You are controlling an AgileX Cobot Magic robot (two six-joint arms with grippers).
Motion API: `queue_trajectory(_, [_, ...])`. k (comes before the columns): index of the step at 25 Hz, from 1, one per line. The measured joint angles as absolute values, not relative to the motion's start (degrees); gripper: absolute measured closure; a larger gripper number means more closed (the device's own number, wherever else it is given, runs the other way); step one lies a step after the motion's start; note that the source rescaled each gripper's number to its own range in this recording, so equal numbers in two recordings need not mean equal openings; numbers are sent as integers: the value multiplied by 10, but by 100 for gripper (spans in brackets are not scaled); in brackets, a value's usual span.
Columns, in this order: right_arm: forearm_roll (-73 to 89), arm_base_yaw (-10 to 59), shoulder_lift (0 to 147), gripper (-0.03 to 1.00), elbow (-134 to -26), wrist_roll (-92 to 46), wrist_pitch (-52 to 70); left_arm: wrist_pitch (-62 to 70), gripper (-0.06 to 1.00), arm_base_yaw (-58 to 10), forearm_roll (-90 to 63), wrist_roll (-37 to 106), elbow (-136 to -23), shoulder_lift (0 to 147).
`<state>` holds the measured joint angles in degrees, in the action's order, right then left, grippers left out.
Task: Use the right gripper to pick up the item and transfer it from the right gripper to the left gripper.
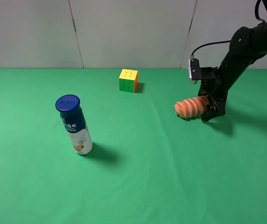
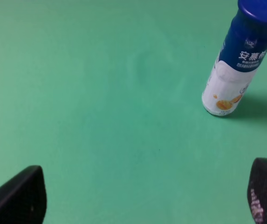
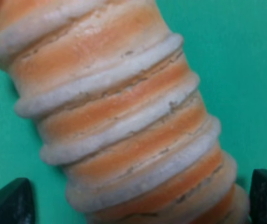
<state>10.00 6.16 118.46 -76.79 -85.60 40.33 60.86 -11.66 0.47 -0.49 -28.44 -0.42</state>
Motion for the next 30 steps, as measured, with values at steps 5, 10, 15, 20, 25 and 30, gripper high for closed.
queue_trajectory(5, [100, 62, 1185, 2, -768, -854, 394, 609, -6, -117, 5, -5, -284, -4])
queue_trajectory(10, [99, 62, 1185, 87, -768, -854, 395, 609, -6, -117, 5, -5, -284, -4])
queue_trajectory(15, [95, 62, 1185, 88, -770, -854, 398, 609, -6, -117, 5, -5, -284, -4])
queue_trajectory(20, [95, 62, 1185, 88, -770, -854, 398, 609, -6, -117, 5, -5, -284, -4])
queue_trajectory(25, [114, 62, 1180, 88, -770, -854, 394, 609, -6, -117, 5, -5, -284, -4])
queue_trajectory(30, [143, 62, 1136, 92, -770, -837, 397, 609, -6, -117, 5, -5, -284, -4])
